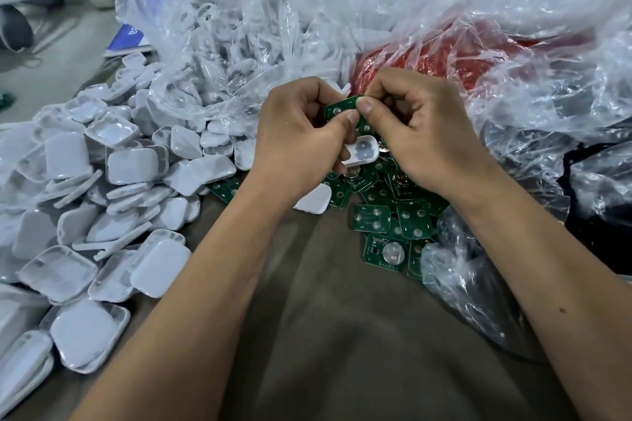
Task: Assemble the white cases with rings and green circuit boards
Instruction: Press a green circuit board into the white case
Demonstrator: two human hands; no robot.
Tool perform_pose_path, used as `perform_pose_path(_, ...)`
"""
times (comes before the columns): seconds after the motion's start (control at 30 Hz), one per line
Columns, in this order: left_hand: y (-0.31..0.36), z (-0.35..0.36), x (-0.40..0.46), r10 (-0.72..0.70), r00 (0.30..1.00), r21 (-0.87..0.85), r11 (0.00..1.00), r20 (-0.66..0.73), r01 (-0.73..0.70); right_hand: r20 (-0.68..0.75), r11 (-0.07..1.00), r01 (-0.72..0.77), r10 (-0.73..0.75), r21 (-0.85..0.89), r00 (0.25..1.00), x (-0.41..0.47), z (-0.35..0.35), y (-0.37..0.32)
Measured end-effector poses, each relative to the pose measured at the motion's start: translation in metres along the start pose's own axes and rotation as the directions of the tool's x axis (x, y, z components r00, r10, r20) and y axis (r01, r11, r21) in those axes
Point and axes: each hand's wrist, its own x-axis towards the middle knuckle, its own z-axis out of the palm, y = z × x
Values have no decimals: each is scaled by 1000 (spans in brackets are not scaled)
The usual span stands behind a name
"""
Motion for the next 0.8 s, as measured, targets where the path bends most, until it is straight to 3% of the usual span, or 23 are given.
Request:
perform_pose_path(0.17,0,1,0,6,1000,-22,1000,-5,-6,24,1000,-4,4,15,1000,0,-1,0)
perform_pose_path(0.3,3,0,-1,61,993,-147,988,103,-45,62,958,-117,104,263,993,1,-6,-2)
perform_pose_path(0.47,2,-2,-2,107,983,-168,982,146,-82,142,830,-271,231,487,963,1,-3,-7)
perform_pose_path(0.8,-3,4,-4,128,987,-150,982,101,-112,235,699,-422,353,577,906,0,-3,-8)
